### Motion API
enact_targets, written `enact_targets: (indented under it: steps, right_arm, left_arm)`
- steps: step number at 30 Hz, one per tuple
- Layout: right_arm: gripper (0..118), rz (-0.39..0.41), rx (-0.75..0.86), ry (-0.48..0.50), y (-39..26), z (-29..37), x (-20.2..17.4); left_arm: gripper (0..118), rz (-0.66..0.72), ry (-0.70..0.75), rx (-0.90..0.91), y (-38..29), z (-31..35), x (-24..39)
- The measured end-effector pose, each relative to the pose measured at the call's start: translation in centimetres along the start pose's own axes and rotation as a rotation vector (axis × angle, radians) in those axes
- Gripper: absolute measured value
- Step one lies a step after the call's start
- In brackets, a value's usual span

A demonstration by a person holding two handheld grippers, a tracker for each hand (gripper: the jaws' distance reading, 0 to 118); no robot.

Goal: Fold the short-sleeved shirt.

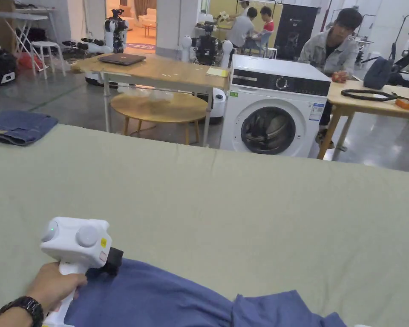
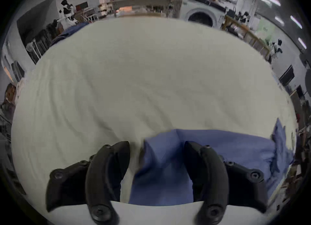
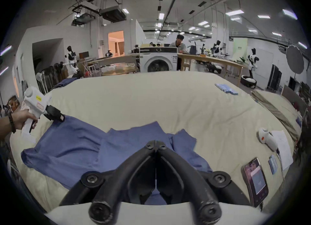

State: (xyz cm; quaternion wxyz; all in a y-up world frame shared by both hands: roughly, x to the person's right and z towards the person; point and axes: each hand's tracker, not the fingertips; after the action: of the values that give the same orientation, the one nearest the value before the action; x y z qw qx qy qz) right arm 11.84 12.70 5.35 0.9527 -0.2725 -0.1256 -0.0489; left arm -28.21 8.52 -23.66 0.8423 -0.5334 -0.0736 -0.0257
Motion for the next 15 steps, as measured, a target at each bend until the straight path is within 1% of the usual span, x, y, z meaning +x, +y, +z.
enact_targets:
  steps: [1, 2, 3, 4, 5, 6, 7, 8, 10, 11, 12, 13, 15]
  right_arm:
    - [0, -0.016, -0.023, -0.011, 0.0, -0.1, 0.8]
    - [0, -0.032, -0.058, -0.027, 0.1, -0.4, 1.8]
    - [0, -0.052, -0.083, -0.032, 0.3, -0.7, 2.7]
    - [0, -0.079, -0.101, -0.040, 0.6, -1.0, 3.8]
    - [0, -0.093, -0.135, -0.042, 1.0, -1.6, 4.8]
    - [0, -0.105, -0.157, -0.049, 1.5, -2.1, 5.7]
    - [1, -0.118, -0.185, -0.058, 2.0, -2.9, 6.7]
    - [6, -0.128, -0.214, -0.061, 2.6, -3.6, 7.6]
    - [39, -0.155, -0.278, -0.047, 3.6, -5.3, 9.2]
    - [52, -0.182, -0.297, -0.031, 4.1, -6.2, 9.8]
    - [62, -0.186, -0.317, -0.019, 4.5, -7.2, 10.2]
    - [63, -0.181, -0.339, -0.002, 5.0, -8.3, 10.5]
    - [64, -0.160, -0.361, -0.002, 5.8, -10.1, 10.3]
  left_arm:
    - [63, -0.044, 0.050, 0.047, -0.4, 0.1, 0.5]
    - [55, -0.074, 0.074, 0.091, -0.8, 0.5, 1.3]
    - [55, -0.084, 0.087, 0.099, -1.1, 0.8, 1.9]
    - [51, -0.102, 0.074, 0.112, -1.5, 1.1, 2.3]
    - [43, -0.110, 0.054, 0.116, -1.6, 1.6, 2.0]
    - [18, -0.113, 0.054, 0.118, -1.8, 1.9, 2.1]
    - [0, -0.121, 0.018, 0.121, -2.0, 2.3, 2.0]
    - [0, -0.114, 0.021, 0.125, -2.4, 2.9, 2.0]
    - [0, -0.118, 0.017, 0.146, -2.6, 3.7, 1.2]
    - [0, -0.116, 0.023, 0.183, -2.9, 4.5, 1.1]
    - [0, -0.113, 0.022, 0.197, -3.1, 5.3, 1.0]
    - [0, -0.104, 0.017, 0.214, -3.0, 5.8, 0.5]
    - [0, -0.098, 0.004, 0.251, -3.3, 7.3, 0.2]
